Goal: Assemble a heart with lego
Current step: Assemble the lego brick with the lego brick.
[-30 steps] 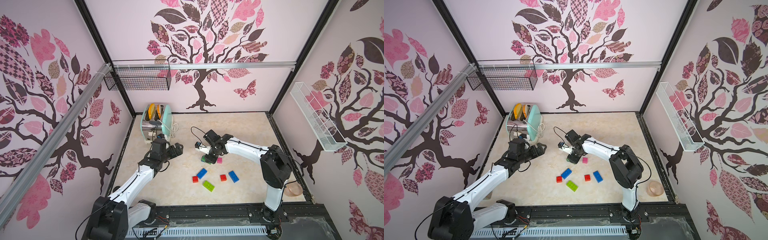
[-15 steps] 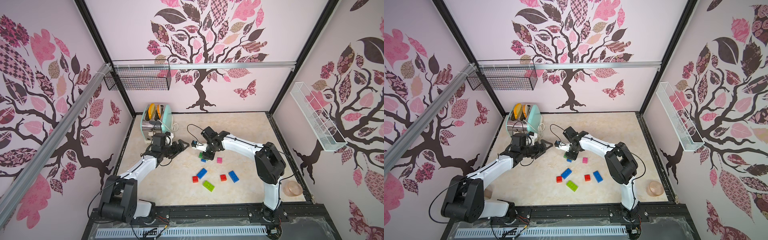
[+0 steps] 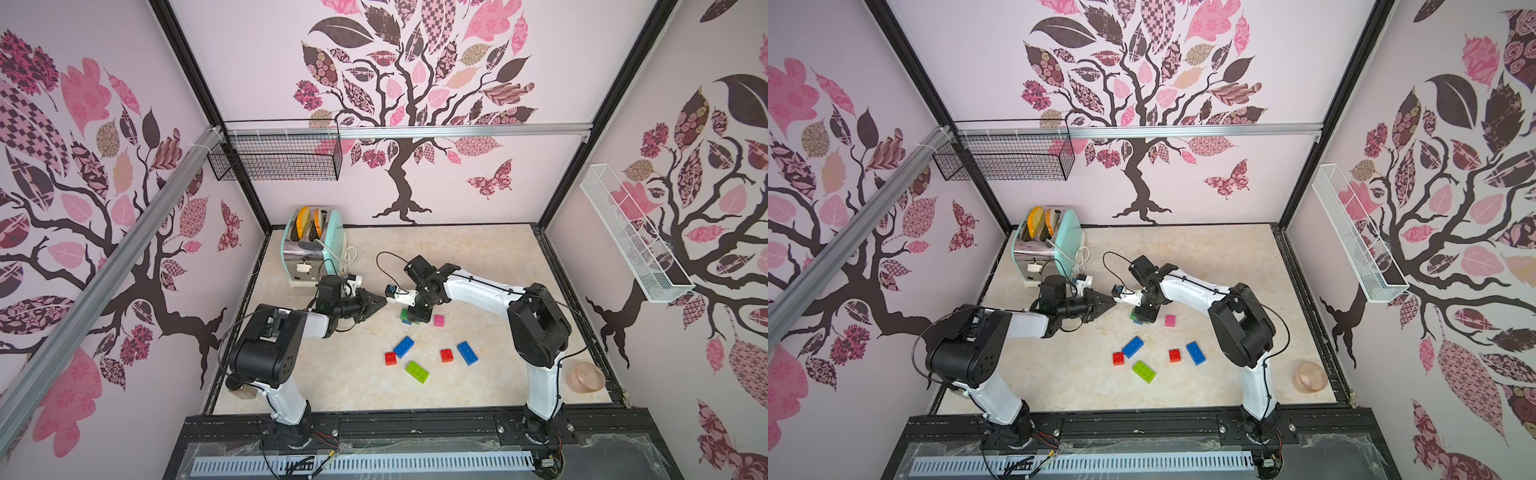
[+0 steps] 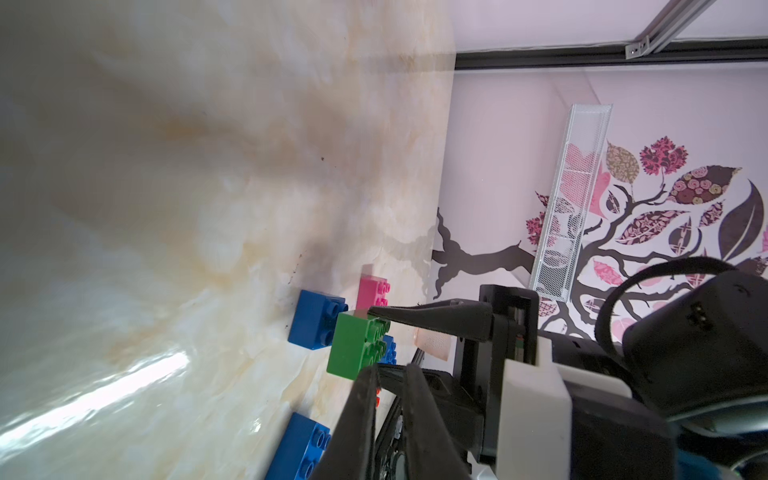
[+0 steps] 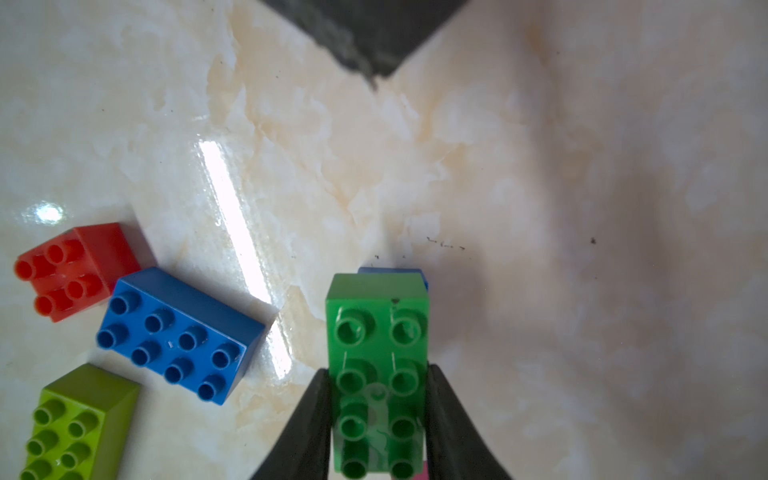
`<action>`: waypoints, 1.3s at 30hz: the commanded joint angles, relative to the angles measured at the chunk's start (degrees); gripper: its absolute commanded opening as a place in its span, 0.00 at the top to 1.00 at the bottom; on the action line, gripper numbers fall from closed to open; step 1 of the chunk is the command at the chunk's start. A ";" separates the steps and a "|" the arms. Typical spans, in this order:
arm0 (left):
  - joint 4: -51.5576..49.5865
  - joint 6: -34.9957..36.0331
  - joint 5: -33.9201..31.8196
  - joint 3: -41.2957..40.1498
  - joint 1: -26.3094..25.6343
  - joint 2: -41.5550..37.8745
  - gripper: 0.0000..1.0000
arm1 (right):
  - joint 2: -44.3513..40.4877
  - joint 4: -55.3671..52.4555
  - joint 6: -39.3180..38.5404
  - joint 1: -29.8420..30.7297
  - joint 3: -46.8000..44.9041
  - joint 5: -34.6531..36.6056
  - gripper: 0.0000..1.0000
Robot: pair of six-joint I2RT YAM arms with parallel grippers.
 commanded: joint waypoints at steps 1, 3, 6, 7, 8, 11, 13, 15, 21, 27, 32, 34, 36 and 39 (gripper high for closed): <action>8.72 -4.41 2.14 0.86 -1.12 1.94 0.83 | 0.26 -0.25 -0.64 -0.28 2.17 -1.75 0.65; 9.77 -5.02 2.72 0.65 -1.12 2.94 0.71 | -0.11 -0.25 -0.59 -0.31 1.96 -2.46 0.65; 6.46 -2.43 2.39 0.82 -1.33 3.24 0.65 | -0.10 0.03 -0.50 -0.25 1.80 -2.74 0.65; 4.41 -0.92 2.07 1.01 -1.51 3.18 0.64 | 0.07 0.00 -0.58 -0.34 1.81 -3.11 0.65; 3.28 0.07 1.83 1.21 -1.69 3.25 0.63 | 0.47 -0.19 -0.66 -0.33 2.10 -3.39 0.65; 1.70 1.61 1.88 1.60 -2.30 3.95 0.62 | 1.54 -1.02 -0.77 -0.34 3.14 -3.61 0.65; 0.44 2.79 1.80 1.95 -2.90 4.55 0.61 | 1.71 -1.19 -0.93 -0.38 3.35 -3.67 0.65; 0.41 3.26 2.01 2.30 -3.52 5.42 0.58 | 1.56 -1.19 -0.99 -0.34 3.43 -3.77 0.65; 5.07 0.82 3.08 2.32 -4.18 8.17 0.56 | 2.35 -1.98 -1.03 -0.38 4.13 -3.96 0.65; 5.87 1.07 3.62 2.49 -4.97 8.84 0.54 | 3.47 -2.32 -1.08 -0.35 4.66 -3.83 0.65; 6.48 0.95 3.97 2.67 -5.51 10.32 0.55 | 3.70 -2.63 -1.32 -0.40 4.83 -3.70 0.65; 6.57 0.97 4.06 2.78 -5.58 10.79 0.55 | 3.79 -2.93 -1.64 -0.37 4.90 -3.38 0.65; 6.57 1.02 4.06 2.75 -5.68 11.12 0.56 | 4.00 -3.50 -1.75 -0.39 5.26 -3.15 0.65; 6.83 1.02 4.08 2.71 -5.78 11.56 0.56 | 4.32 -3.58 -1.78 -0.36 5.46 -2.93 0.65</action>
